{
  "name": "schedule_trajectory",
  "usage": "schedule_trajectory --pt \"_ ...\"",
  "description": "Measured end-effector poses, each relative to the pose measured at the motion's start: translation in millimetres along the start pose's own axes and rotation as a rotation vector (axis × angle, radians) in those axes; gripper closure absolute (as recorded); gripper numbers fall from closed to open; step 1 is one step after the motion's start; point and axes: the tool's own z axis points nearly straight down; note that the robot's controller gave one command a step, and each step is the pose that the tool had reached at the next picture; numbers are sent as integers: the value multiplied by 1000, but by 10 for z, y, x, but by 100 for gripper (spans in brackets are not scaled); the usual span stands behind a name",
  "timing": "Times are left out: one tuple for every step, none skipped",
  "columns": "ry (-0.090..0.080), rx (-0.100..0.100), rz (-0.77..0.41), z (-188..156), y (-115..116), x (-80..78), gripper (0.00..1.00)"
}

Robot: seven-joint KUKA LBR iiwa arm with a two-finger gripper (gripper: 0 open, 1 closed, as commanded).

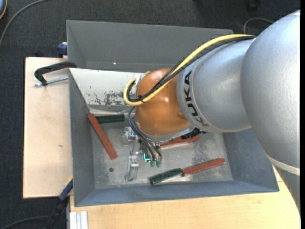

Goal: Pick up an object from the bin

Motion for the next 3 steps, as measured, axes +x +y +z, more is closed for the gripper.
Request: schedule_trajectory --pt "-9 -4 134 602 330 -286 0" --pt "-10 -4 136 574 316 -293 100" --pt "-10 -6 524 481 562 -179 100"
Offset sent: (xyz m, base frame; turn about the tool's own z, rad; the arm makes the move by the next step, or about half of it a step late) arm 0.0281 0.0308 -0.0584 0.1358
